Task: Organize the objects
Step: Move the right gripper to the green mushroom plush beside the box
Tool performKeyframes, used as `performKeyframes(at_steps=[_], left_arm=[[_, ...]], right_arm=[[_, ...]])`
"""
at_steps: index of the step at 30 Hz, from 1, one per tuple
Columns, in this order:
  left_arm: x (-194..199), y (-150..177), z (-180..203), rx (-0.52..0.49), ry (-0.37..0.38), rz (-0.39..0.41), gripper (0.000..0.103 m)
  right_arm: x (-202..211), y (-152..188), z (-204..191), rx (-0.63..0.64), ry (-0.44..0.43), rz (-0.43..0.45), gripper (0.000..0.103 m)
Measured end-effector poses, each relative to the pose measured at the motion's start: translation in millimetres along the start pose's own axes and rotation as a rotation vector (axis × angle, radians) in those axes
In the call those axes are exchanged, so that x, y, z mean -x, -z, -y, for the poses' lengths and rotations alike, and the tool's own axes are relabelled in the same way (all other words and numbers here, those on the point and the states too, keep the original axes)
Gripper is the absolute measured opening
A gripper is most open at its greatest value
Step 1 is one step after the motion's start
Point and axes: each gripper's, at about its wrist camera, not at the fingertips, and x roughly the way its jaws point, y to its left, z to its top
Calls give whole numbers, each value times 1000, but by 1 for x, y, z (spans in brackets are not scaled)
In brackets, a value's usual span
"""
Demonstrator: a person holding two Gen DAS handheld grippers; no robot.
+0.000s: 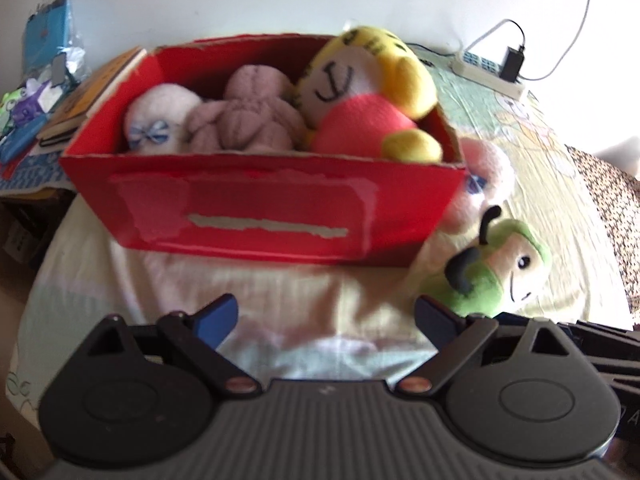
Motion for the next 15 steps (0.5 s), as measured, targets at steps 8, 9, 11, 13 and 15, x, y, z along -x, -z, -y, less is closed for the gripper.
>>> performKeyframes(at_steps=[8,9,11,13,15], left_arm=[[-8,2,38,-111,128,8,94],[-10,0,44,-122,151,10,94],[-13,-2,51,-140,200,11,94],[-15,-3,61,-176,216,21,91],[-17,-4,72,-223,222,36,89]], right_arm=[[18,8,39,-73,50,-16,42],[21,8,46,-97,57,-8,42],[27,6,61,-165,61,5,43],[31,5,80,-255,52,13,43],[33,5,96,-336,38,20,43]])
